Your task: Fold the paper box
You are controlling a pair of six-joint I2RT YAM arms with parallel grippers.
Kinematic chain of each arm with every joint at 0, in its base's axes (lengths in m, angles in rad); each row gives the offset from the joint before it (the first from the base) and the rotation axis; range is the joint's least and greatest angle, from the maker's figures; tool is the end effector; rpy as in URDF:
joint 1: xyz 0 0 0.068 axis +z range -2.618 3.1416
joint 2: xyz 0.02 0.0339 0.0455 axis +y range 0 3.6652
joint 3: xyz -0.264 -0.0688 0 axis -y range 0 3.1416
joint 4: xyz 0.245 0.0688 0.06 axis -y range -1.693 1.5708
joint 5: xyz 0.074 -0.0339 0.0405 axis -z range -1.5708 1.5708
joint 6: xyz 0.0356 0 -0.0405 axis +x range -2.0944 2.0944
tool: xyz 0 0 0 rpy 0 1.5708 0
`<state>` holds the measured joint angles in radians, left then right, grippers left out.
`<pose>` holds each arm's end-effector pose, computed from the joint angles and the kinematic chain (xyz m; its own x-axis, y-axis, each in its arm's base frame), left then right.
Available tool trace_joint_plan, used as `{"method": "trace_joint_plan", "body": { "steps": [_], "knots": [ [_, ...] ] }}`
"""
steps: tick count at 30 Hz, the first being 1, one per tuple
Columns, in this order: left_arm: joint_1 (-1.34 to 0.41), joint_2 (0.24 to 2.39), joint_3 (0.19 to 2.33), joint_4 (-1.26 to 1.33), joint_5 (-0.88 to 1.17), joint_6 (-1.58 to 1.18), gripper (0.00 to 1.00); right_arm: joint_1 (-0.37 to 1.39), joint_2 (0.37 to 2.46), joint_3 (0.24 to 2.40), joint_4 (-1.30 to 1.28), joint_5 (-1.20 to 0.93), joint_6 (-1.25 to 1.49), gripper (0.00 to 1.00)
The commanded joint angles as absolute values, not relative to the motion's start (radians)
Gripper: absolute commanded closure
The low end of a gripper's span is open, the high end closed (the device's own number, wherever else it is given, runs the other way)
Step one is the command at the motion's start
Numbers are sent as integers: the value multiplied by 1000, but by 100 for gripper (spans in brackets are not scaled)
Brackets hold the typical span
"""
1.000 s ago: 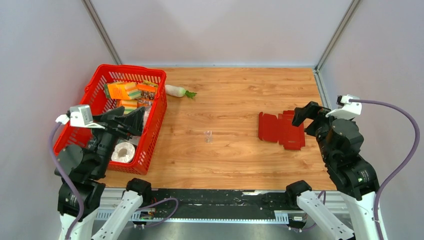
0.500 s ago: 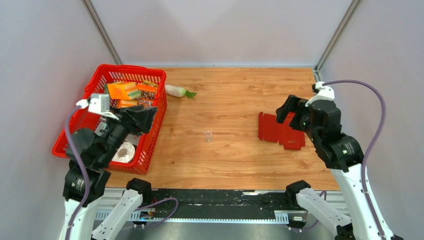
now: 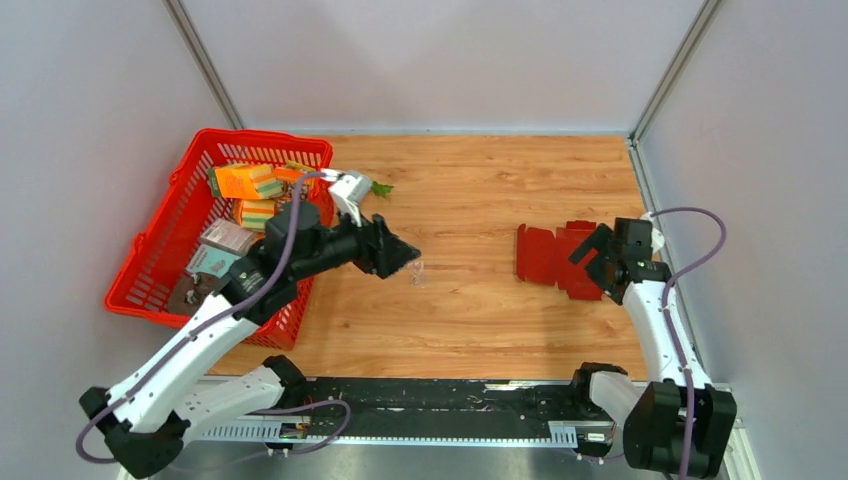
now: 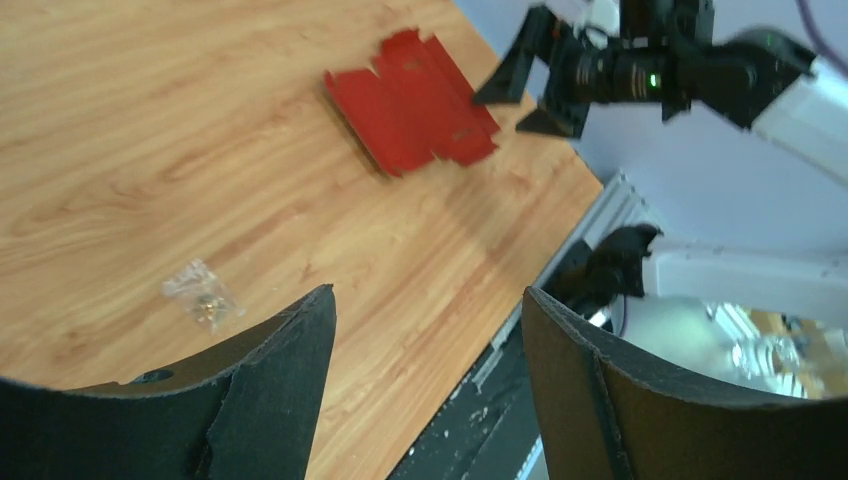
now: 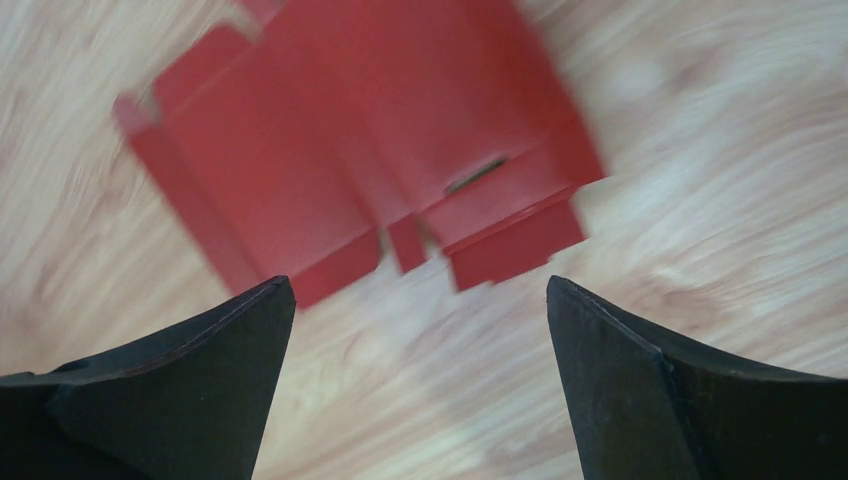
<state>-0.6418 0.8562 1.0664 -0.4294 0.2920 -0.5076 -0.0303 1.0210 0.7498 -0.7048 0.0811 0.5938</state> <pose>0.1377 -0.1157 0.3992 -0.5403 -0.1774 -0.8226 0.6130 0.5867 -0.5292 0.1953 -0.0088 0.2401 -0.6439 0.5774 -0.5020 0.5258 0.8105 0.2579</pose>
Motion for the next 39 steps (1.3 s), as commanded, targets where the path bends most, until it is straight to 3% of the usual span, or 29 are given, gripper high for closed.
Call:
{"method": "trace_joint_plan", "body": {
  "steps": [1, 9, 15, 20, 29, 39],
  "knots": [
    [-800, 923, 1026, -316, 174, -450, 23, -222, 1038, 736, -500, 93, 574, 0],
    [-931, 977, 950, -376, 126, -406, 24, -350, 1362, 915, -415, 60, 449, 3],
    [-953, 815, 773, -371, 170, -501, 24, -362, 1606, 1050, -397, 15, 388, 9],
    [-954, 666, 701, -423, 161, -552, 25, -364, 1750, 1118, -411, -182, 333, 18],
    [-954, 637, 747, -506, 137, -537, 25, -299, 1756, 1075, -354, -322, 292, 49],
    [-954, 660, 736, -494, 135, -557, 26, -28, 1753, 1098, -377, -301, 183, 78]
  ]
}}
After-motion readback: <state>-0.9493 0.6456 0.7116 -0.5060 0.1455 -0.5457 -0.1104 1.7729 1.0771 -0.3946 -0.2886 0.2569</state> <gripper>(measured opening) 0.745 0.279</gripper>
